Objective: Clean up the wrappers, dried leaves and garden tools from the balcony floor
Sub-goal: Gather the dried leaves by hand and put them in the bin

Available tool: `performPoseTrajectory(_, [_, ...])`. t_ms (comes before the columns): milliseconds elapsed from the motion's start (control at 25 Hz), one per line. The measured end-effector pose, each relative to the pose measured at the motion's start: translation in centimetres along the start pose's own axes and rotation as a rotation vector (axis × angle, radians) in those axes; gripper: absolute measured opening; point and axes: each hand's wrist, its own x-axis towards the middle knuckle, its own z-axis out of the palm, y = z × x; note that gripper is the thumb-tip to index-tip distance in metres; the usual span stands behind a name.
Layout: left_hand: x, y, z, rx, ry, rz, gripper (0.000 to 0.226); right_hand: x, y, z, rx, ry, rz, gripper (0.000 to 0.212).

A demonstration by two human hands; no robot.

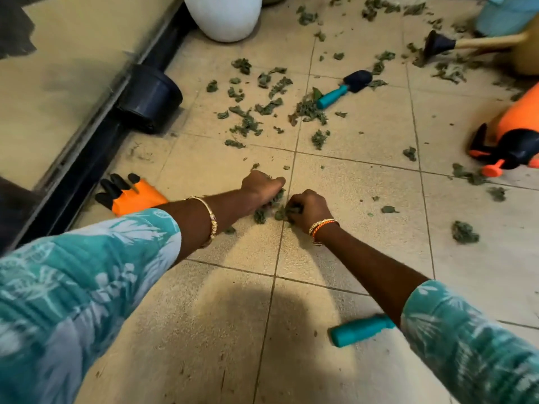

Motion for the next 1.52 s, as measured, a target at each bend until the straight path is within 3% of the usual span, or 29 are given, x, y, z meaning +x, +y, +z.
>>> performPoseTrajectory(120, [0.3, -0.9, 0.2, -0.078, -0.112, -0.103, 0.020, 0.3, 0.0, -1.1, 0.054, 0.034, -0.023, 0.015])
performPoseTrajectory(360, [0.3, -2.1, -0.8, -0.728, -0.478, -0.255, 0.014, 0.5, -0.9, -2.6, 0.569, 0.175, 0.136, 0.015])
performPoseTrajectory(560, [-2.5, -3.2, -1.8, -0.889, -0.478, -0.235, 0.010, -1.4, -3.8, -0.7, 0.058, 0.193, -0.134, 0.029])
performPoseTrajectory(800, [-4.5, -5.2, -2.9, -0.910, -0.409, -0.246, 0.014, -5.8, -7.2, 2.1, 0.276, 0.191, -0.223, 0.060])
performPoseTrajectory(1000, [-5.8, -8.4, -5.2, -1.134, -0.274, -0.316, 0.003, -3.0, -5.4, 0.0, 0.614, 0.126, 0.136, 0.034])
performPoseTrajectory(1080, [-5.8, -9.5, -6.3, -1.168, -0.197, -0.327, 0.007, -3.2, -4.9, 0.3, 0.687, -0.007, 0.143, 0.025])
performPoseTrajectory(1160, [-5.9, -10.3, -6.9, -1.129, -0.182, -0.323, 0.009, -4.3, -5.7, 1.6, 0.785, -0.051, 0.019, 0.018])
performPoseTrajectory(1240, [-6.1, -10.7, -6.7, -1.074, -0.220, -0.313, 0.009, -5.1, -6.8, 3.3, 0.799, -0.034, -0.084, 0.014])
performPoseTrajectory(1400, [-6.4, -11.6, -5.8, -0.982, -0.261, -0.305, 0.017, -5.6, -7.6, 6.1, 0.703, 0.088, -0.086, 0.008])
performPoseTrajectory(1520, [-7.1, -12.4, -5.0, -0.972, -0.276, -0.286, 0.025, -6.5, -8.1, 7.2, 0.566, 0.134, -0.048, 0.023])
